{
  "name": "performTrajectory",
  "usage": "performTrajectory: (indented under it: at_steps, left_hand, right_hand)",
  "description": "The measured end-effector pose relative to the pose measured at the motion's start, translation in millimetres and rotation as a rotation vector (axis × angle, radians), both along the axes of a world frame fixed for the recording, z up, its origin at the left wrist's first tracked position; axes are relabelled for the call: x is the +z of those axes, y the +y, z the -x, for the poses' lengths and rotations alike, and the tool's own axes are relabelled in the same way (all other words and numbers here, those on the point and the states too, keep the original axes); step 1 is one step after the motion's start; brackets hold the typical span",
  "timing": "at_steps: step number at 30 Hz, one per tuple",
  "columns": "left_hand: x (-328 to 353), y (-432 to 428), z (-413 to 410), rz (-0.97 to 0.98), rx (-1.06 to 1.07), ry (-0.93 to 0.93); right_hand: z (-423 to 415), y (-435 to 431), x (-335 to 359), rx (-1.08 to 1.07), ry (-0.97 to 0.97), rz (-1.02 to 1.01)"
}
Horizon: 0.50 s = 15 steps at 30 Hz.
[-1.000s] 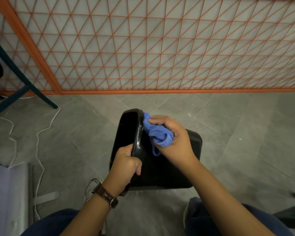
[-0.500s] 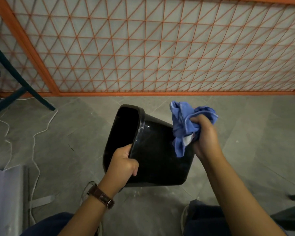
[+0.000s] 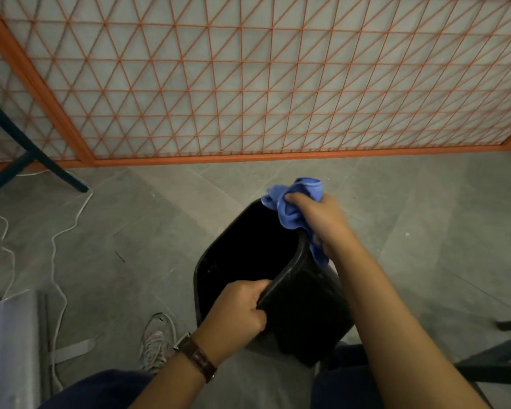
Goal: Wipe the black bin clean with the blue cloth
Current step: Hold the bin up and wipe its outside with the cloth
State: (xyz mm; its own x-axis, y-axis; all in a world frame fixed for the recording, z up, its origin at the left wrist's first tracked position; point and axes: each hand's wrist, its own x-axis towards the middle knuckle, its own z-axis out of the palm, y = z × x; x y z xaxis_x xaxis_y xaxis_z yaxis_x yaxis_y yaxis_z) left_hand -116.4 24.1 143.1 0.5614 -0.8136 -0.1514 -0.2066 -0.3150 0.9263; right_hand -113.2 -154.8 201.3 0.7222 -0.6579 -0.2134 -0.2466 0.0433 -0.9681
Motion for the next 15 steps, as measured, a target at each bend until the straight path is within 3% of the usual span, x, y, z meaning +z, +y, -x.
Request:
performTrajectory:
  at_steps: [7, 10, 15]
  left_hand:
    - [9, -3, 2, 0.034, -0.052, 0.173]
    - [3, -3, -1, 0.043, 0.061, 0.156]
    - [3, -9, -7, 0.08, 0.362, 0.163]
  right_hand:
    - [0, 9, -2, 0.021, 0.005, 0.005]
    - [0, 19, -1, 0.021, -0.043, 0.066]
    - [1, 48, -9, 0.156, -0.031, 0.375]
